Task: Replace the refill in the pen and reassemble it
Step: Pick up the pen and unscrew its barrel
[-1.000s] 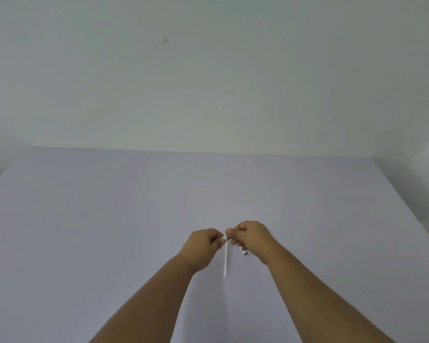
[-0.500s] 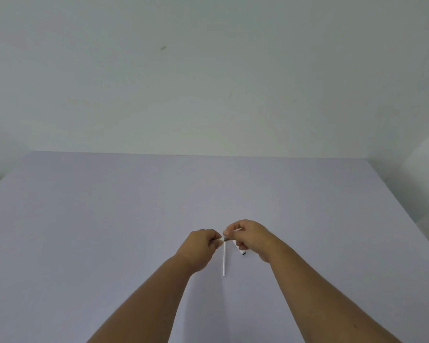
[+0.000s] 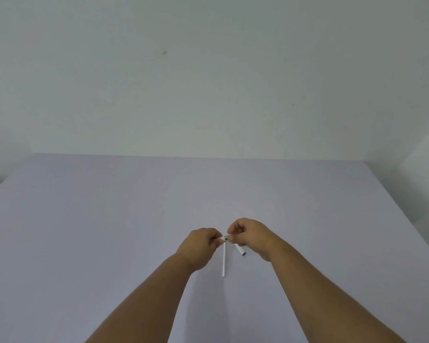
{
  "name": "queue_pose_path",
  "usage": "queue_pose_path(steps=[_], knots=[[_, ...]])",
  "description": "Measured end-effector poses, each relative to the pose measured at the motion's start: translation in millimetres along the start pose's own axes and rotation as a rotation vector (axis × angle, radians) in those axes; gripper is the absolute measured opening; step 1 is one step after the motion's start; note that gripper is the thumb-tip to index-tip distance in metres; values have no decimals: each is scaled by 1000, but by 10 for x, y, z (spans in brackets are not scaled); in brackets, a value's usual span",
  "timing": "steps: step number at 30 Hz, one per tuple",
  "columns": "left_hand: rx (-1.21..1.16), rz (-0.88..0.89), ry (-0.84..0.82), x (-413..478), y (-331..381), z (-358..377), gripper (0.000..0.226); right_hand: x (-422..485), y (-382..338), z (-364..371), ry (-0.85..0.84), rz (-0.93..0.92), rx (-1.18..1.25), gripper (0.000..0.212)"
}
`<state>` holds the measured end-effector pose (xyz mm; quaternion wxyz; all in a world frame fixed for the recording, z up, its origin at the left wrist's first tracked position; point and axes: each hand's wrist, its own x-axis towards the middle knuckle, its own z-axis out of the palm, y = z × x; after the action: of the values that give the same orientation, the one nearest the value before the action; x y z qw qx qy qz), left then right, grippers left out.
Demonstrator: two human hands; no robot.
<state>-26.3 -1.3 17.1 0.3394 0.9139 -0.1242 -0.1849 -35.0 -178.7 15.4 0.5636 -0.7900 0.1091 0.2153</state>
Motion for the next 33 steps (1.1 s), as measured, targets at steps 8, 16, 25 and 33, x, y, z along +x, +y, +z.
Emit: queue_pose_path(steps=[8,16,25,33], knots=[[8,4,4,-28,10,-28,22,-23,-27,19,6,-3,-19,4],[13,6,3,-51,29,-45,23,-57,-38,43,18,-7,-6,5],[12,8,5,-50,38,-62,23,-60,-55,47,34,-39,20,7],[-35,12,0,-16,18,-76,18,-76,-36,9,77,-13,194,10]])
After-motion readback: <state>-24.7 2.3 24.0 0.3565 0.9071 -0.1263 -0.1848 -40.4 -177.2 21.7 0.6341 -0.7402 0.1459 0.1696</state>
